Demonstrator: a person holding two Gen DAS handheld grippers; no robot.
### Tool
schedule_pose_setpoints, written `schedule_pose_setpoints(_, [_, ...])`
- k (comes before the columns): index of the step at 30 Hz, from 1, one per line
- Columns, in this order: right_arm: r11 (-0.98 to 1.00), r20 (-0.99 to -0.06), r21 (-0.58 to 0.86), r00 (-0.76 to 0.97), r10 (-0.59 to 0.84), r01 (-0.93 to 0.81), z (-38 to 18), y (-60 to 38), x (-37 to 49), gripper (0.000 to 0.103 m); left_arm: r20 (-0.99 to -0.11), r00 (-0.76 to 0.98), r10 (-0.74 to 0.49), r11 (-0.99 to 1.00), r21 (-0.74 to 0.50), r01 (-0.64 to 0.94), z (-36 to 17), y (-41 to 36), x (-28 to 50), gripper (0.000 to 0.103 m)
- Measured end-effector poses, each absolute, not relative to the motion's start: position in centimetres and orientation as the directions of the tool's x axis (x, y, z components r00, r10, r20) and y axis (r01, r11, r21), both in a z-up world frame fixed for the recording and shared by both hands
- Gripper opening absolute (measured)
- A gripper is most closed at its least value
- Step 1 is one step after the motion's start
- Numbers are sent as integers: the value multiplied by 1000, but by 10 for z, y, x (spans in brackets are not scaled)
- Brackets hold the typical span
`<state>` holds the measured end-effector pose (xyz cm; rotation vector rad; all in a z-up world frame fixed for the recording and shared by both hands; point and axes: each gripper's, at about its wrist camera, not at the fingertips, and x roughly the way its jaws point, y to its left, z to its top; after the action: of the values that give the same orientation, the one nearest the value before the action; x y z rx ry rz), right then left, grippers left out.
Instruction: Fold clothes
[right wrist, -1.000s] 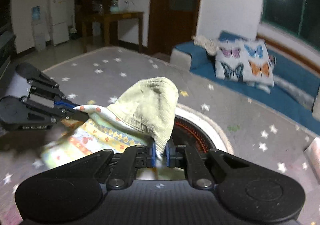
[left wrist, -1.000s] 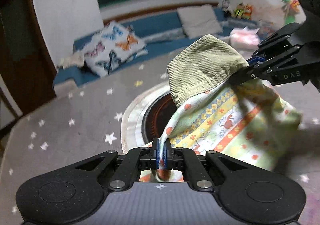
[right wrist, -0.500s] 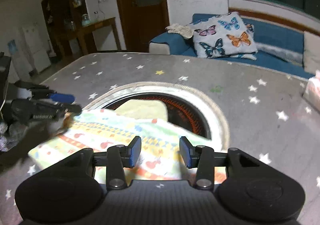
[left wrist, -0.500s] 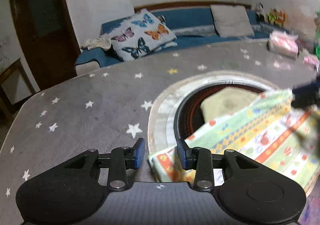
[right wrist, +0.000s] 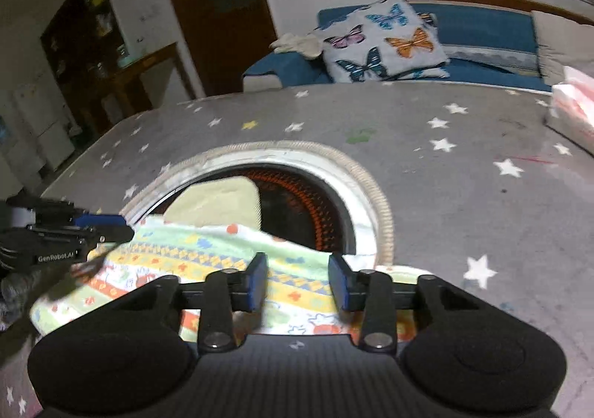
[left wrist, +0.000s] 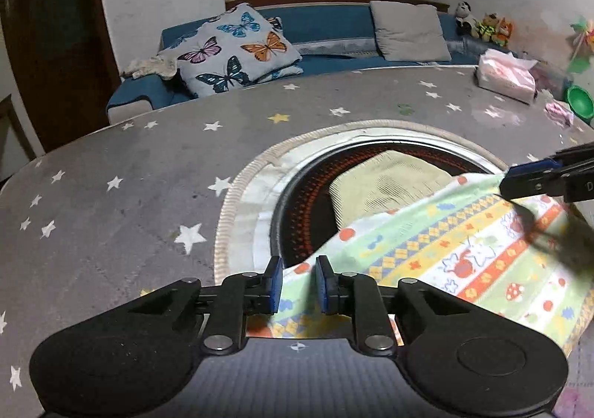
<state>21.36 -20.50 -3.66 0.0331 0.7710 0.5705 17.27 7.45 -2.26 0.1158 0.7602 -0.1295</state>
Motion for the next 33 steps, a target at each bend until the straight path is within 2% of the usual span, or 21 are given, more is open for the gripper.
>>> schedule_pose_setpoints(3, [829, -624, 235, 575, 529, -508, -29, -193, 212, 34, -676, 731, -99, 983, 49, 179, -14, 66, 172, 21])
schedule_pose_setpoints(4, [816, -615, 244, 567, 548, -525, -27, -187, 213, 30, -669, 734, -119, 980, 39, 194, -11, 62, 171, 21])
schedule_pose_setpoints(8, [785, -628, 242, 525, 575, -570, -34, -158, 221, 28, -666, 729, -158, 971, 30, 238, -11, 42, 179, 21])
schedule_pose_setpoints(14, [793, -647, 210, 527, 552, -572, -40, -152, 225, 24, -682, 719, -135, 973, 46, 227, -23, 35, 192, 23])
schedule_pose_setpoints(18, [793, -649, 192, 531, 545, -579, -34, -162, 215, 27, -666, 734, -133, 972, 59, 229, -19, 32, 184, 23])
schedule_pose_setpoints(23, [794, -656, 170, 534, 533, -584, -33, -174, 195, 40, -646, 745, -163, 953, 91, 288, -15, 13, 162, 24])
schedule_pose_setpoints(33, [840, -660, 188, 567, 492, -509, -40, -220, 166, 41, -632, 753, -185, 922, 153, 355, -22, -9, 113, 23])
